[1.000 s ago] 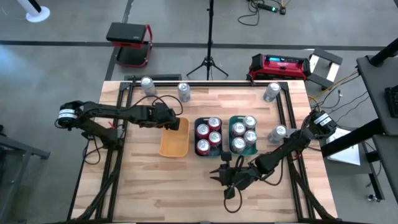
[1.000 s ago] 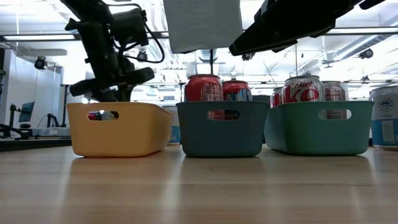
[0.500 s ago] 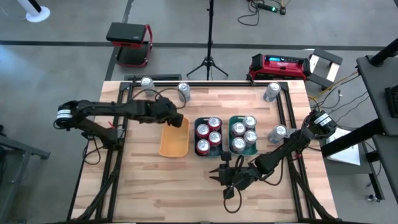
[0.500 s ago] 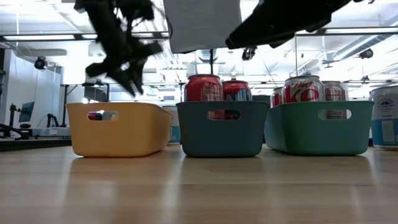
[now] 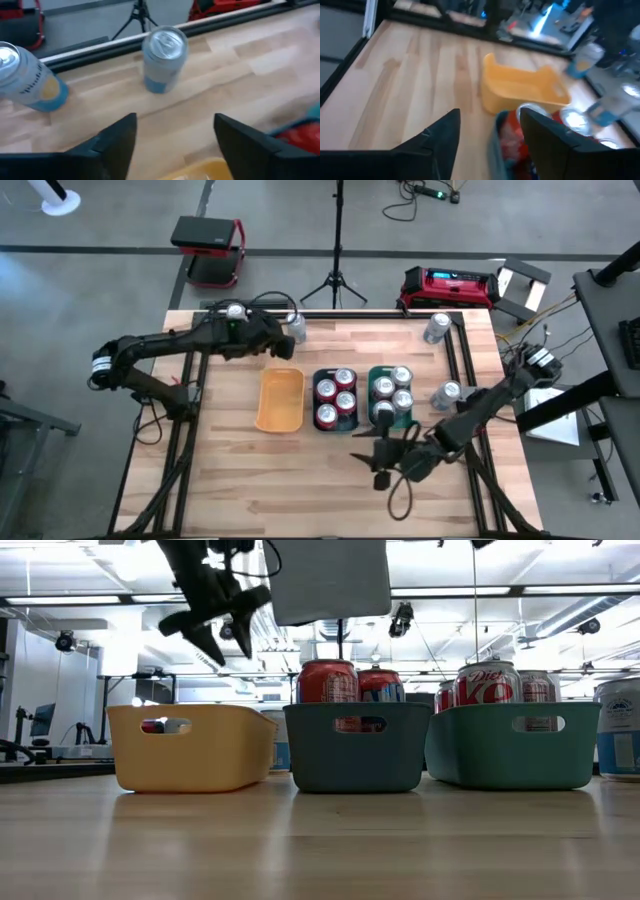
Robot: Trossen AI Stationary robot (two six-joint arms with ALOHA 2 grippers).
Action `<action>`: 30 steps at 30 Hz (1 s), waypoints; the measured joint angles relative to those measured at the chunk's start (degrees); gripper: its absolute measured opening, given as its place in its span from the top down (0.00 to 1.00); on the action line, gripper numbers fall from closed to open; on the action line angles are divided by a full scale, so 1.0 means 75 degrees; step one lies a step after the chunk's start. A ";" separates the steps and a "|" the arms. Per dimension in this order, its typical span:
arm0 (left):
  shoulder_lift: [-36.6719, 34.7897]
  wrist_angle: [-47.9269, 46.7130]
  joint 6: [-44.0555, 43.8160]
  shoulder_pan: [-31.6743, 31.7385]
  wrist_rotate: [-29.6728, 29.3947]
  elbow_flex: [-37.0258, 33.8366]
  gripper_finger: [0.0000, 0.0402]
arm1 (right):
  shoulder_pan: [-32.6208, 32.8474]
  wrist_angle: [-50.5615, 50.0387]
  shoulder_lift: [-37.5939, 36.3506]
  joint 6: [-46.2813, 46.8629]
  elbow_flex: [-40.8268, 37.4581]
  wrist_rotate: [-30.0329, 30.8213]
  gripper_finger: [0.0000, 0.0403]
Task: Sort soda cans
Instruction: Put the top center blue-white soda can into the yellow bin
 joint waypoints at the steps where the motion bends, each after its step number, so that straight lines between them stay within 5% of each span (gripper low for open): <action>1: 0.0056 0.0144 0.0131 0.0115 0.0003 -0.0061 0.32 | 0.0029 0.0000 -0.0138 -0.0008 -0.0027 0.0106 0.47; 7: 0.0578 0.1200 0.1026 0.0737 0.0314 -0.0223 0.18 | 0.0094 -0.0012 -0.0679 -0.0025 -0.0278 0.0325 0.40; 19: 0.2431 0.1670 0.2942 0.1696 0.1154 0.0617 0.17 | -0.0432 0.0167 -0.0683 0.0194 -0.0382 0.1858 0.24; 24: 0.2772 0.1642 0.3514 0.1554 0.1227 0.0996 0.17 | -0.1453 0.0283 -0.0747 0.0169 -0.0279 0.1681 0.16; 30: 0.2821 0.2014 0.3440 0.1558 0.0994 0.0523 0.17 | -0.2434 0.0308 -0.0682 -0.0060 -0.0157 0.0236 0.10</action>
